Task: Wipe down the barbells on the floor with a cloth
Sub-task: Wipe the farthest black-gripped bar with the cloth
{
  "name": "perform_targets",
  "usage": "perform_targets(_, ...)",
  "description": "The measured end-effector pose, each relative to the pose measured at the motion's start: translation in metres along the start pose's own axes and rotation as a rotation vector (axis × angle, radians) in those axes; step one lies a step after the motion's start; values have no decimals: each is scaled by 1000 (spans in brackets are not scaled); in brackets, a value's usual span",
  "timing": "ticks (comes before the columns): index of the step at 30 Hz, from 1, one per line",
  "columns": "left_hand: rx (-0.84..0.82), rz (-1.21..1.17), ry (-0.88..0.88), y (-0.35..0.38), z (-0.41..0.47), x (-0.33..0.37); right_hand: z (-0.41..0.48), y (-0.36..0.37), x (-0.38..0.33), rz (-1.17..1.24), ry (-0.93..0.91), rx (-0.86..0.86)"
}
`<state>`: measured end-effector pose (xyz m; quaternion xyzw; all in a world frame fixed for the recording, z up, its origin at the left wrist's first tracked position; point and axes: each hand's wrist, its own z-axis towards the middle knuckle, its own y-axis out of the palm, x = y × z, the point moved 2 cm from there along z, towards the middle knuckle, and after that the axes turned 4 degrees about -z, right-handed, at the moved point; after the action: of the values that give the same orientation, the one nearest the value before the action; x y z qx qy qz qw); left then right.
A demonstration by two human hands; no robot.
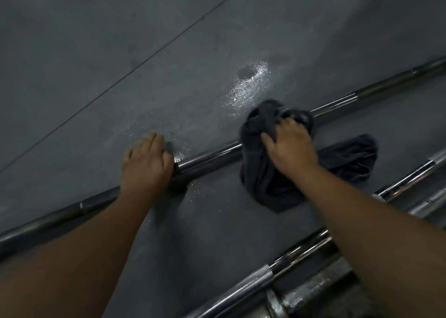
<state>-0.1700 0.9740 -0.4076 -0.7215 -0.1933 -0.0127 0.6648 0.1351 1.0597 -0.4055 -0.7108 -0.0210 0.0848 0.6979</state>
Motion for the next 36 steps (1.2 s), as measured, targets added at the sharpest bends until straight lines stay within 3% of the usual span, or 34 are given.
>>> perform_targets(3, -78, -27, -72, 5, -16, 5, -16, 2, -37, 36, 84, 38)
perform_targets(6, -103, -76, 1, 7, -50, 12, -68, 6, -115, 89, -172, -3)
perform_targets(9, -198, -100, 66, 11, -93, 17, -98, 2, -103, 86, -383, -132)
perform_targets(13, -262, -72, 118, 21, -156, 24, -108, -11, -23, -15, -208, -154)
perform_targets(17, -236, -79, 57, 32, -194, 36, -156, -7, -83, 161, 200, -100)
perform_targets(19, -216, -101, 29, 36, -199, 41, -175, -7, -116, 236, 166, -118)
perform_targets(23, -187, -117, 46, 34, -186, 35, -144, -9, -62, 138, -256, -96)
perform_targets(27, -194, -80, 30, 22, -136, 24, -81, -12, -10, -56, -3, -92)
perform_targets(30, -164, -89, 13, 17, -77, 11, -55, -12, -70, -33, 123, -45)
perform_targets(34, -114, -5, -20, 18, -16, -4, -73, -3, -165, 159, -224, -18)
perform_targets(36, -59, -11, -34, 15, -3, -9, -62, -5, -142, 72, -382, -21)
